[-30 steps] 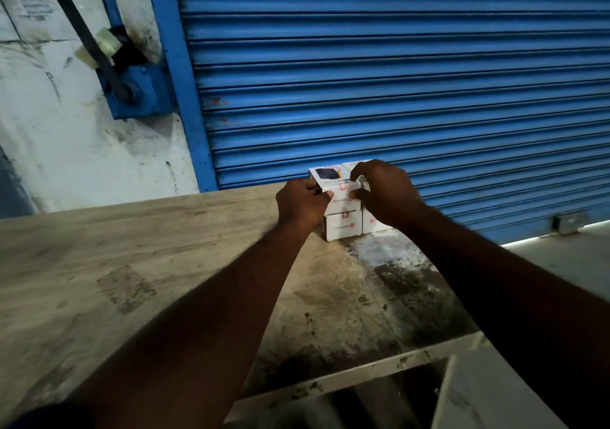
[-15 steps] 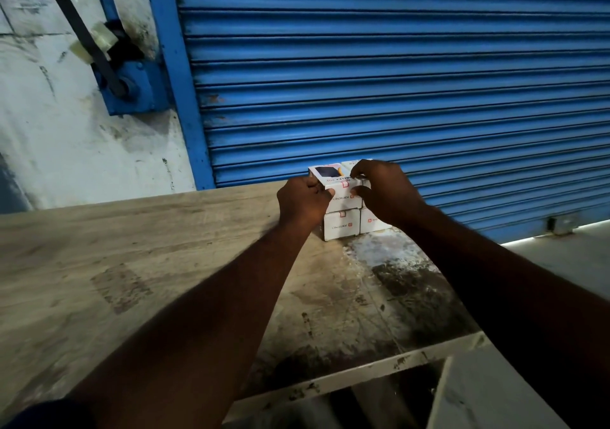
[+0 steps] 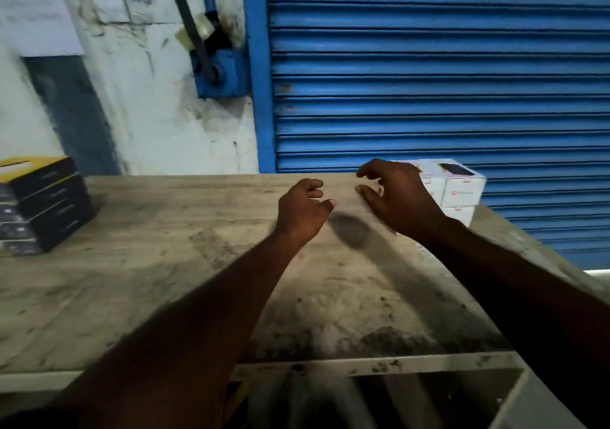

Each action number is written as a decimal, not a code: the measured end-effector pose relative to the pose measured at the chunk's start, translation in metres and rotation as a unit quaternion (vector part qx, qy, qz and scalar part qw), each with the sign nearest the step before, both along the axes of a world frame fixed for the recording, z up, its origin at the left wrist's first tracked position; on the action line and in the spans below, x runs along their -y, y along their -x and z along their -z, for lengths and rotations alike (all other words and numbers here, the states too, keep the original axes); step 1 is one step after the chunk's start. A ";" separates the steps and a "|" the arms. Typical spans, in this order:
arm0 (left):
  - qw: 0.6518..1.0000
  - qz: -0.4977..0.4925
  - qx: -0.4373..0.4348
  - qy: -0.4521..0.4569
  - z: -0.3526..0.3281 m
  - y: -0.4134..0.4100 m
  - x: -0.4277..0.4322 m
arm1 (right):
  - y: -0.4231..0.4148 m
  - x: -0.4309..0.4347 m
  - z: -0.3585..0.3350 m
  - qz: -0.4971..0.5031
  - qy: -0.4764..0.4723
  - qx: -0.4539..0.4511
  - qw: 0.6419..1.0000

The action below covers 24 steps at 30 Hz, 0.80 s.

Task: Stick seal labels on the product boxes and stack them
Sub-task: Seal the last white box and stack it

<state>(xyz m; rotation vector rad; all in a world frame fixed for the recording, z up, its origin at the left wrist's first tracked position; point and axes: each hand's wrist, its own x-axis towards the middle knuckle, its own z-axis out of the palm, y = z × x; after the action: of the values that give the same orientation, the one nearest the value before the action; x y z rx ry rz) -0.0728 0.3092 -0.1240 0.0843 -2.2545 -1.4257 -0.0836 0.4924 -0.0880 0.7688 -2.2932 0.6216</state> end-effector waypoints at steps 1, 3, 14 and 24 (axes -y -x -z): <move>1.000 -0.006 -0.001 0.001 0.001 -0.006 0.016 | -0.003 0.014 0.000 -0.006 0.006 0.005 1.000; 1.000 -0.023 0.002 -0.003 0.006 -0.019 0.052 | -0.007 0.045 0.001 -0.027 0.022 0.022 0.999; 0.987 -0.155 -0.001 0.044 0.008 -0.110 0.230 | -0.045 0.247 0.026 -0.191 0.157 0.168 0.954; 0.946 -0.292 -0.124 0.061 0.018 -0.171 0.331 | -0.077 0.379 0.026 -0.246 0.155 0.233 0.928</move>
<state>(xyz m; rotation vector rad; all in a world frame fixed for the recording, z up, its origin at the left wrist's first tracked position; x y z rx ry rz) 0.0978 -0.0221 -0.1424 0.4648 -1.8831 -0.9202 -0.0070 0.1131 -0.1143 1.1402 -2.3170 1.4990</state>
